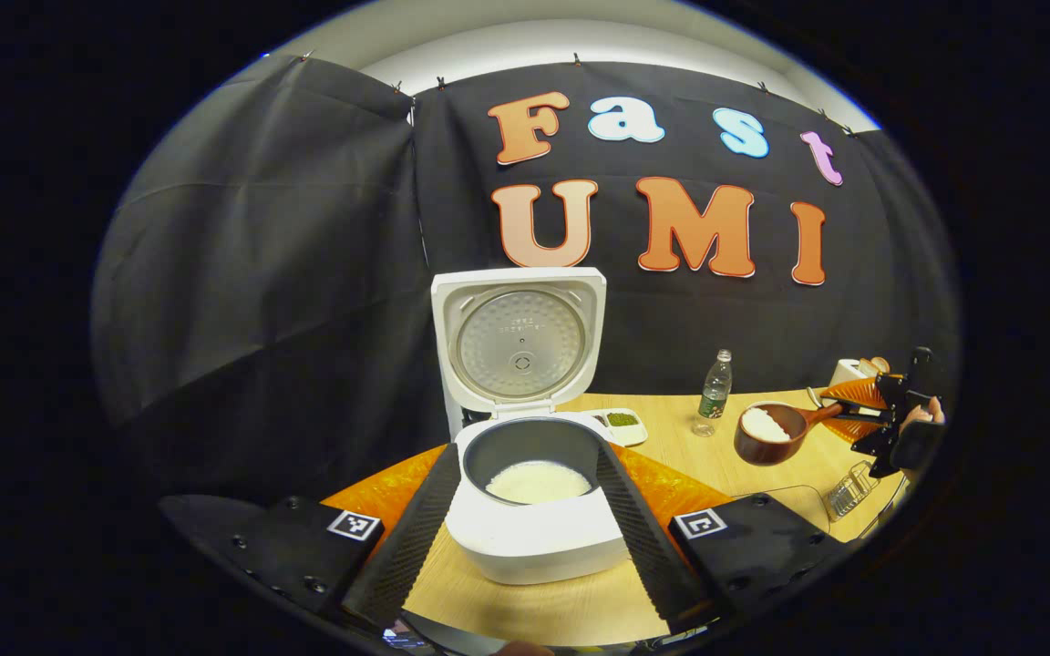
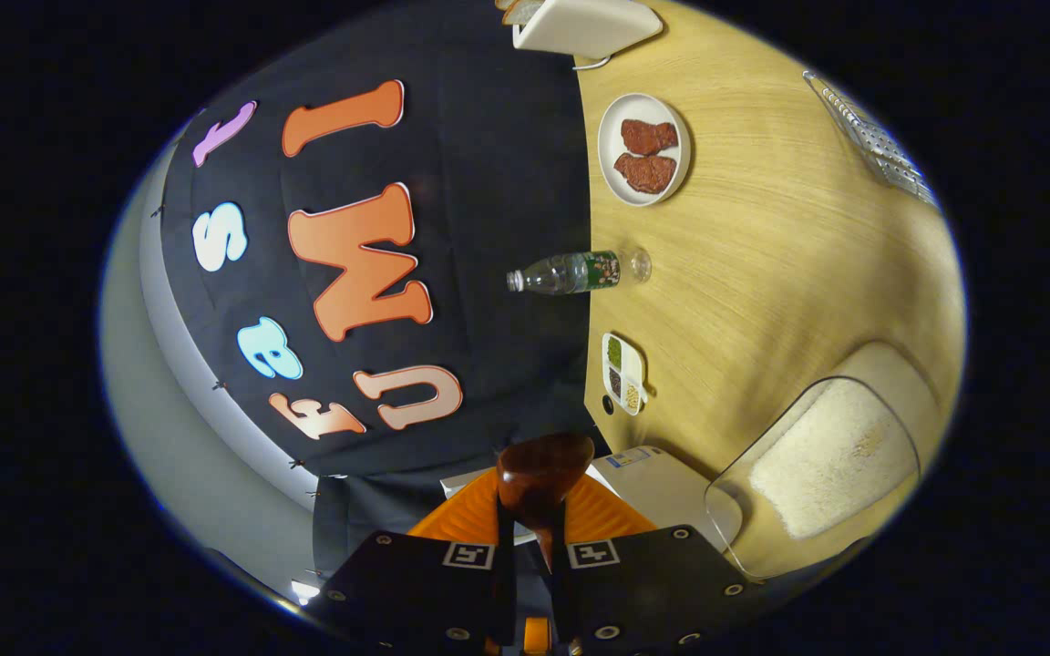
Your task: Close the left gripper, press the button to open the rice cooker; take a wooden spoon from the chopstick holder with the right hand, scoop a spoonful of rice and pour it into the rice cooker, then put the wooden spoon back into the chopstick holder.
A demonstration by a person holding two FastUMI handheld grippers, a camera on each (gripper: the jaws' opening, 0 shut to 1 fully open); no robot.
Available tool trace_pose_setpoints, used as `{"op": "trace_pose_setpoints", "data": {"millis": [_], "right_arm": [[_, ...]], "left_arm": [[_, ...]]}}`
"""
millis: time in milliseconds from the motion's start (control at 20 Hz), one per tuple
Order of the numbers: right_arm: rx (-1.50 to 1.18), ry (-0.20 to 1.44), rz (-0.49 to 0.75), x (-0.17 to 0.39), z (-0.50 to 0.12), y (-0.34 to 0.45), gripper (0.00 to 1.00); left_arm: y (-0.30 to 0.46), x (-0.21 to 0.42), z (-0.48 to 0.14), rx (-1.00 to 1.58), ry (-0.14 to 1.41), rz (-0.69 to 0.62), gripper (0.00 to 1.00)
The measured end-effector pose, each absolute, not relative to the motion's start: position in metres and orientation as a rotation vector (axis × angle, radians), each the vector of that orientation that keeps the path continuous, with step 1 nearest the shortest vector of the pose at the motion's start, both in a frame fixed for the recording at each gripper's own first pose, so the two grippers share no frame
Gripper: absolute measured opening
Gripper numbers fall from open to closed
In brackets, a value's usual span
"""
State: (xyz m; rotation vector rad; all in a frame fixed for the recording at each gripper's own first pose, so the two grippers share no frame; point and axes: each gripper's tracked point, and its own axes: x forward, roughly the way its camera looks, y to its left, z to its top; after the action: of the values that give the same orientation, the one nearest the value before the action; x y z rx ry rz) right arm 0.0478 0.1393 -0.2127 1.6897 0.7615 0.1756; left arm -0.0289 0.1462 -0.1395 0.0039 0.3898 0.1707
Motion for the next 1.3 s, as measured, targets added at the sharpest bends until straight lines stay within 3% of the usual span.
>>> {"op": "trace_pose_setpoints", "data": {"millis": [700,1300], "right_arm": [[1.412,0.861,0.346,0.110,-0.184,0.286,0.15],[0.804,0.768,0.479,0.124,-0.174,0.374,0.15]], "left_arm": [[0.177,-0.048,-0.136,0.086,0.357,0.205,1.00],[0.227,-0.070,-0.154,0.052,0.392,0.315,1.00]]}}
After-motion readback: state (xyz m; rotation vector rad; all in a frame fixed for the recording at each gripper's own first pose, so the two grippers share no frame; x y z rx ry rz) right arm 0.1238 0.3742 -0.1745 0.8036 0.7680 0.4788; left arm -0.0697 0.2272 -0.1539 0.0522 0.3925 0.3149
